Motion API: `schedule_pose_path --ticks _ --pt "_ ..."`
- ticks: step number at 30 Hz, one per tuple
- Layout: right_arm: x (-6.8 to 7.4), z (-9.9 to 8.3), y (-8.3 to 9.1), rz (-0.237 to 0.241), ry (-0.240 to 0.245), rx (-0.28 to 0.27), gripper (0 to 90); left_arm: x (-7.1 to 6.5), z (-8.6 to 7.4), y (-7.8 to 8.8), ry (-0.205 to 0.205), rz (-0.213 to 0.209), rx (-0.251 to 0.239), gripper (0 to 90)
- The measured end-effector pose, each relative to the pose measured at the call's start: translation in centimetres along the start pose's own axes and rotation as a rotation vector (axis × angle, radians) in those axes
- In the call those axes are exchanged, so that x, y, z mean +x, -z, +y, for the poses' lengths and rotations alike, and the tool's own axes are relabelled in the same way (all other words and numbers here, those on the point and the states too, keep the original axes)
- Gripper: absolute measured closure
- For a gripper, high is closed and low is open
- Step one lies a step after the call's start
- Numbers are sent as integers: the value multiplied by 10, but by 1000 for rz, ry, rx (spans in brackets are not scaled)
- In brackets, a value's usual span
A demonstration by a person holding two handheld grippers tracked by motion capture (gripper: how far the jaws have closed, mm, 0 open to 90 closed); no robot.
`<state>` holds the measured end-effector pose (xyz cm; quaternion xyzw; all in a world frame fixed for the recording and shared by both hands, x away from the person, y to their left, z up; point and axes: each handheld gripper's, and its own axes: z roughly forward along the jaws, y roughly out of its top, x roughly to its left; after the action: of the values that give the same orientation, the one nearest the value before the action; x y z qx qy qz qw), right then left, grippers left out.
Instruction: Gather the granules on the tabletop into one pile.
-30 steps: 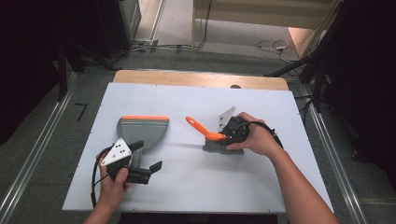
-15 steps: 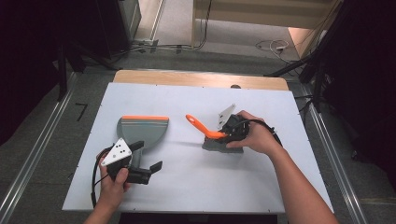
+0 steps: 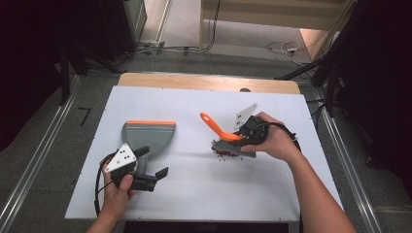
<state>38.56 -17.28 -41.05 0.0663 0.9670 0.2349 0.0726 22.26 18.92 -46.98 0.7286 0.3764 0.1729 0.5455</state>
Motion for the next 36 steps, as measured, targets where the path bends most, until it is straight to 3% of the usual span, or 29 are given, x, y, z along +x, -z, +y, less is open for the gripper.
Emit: schedule_pose_path --ticks 4,9,12,15,17,18,21,26,32,36 --pt "-7 -7 10 -82 -82 10 675 -1 0 0 -3 -2 0 0" --pt "-17 -23 15 -220 -238 55 675 -1 0 0 -4 -1 0 0" --pt "-21 -33 9 -336 -329 113 674 -1 0 -1 -4 -3 -1 0" --pt "-20 -39 -4 -462 -455 140 674 -2 0 -1 -5 -3 1 0" --pt "-18 -41 -13 -468 -505 170 675 -2 0 -1 -4 -1 1 0" --pt "-16 -39 -14 -481 -526 158 678 -1 0 -1 -4 -2 -1 0" --pt "-7 -27 -20 -493 -606 191 685 -1 0 -1 -3 -1 4 0" --pt "7 -9 -32 -507 -616 233 686 -2 1 -1 -6 1 1 0" --pt "13 0 -38 -513 -633 221 686 -2 1 0 -4 1 -6 0" --pt "17 6 -38 -482 -655 192 686 -1 1 0 -7 1 -4 0"
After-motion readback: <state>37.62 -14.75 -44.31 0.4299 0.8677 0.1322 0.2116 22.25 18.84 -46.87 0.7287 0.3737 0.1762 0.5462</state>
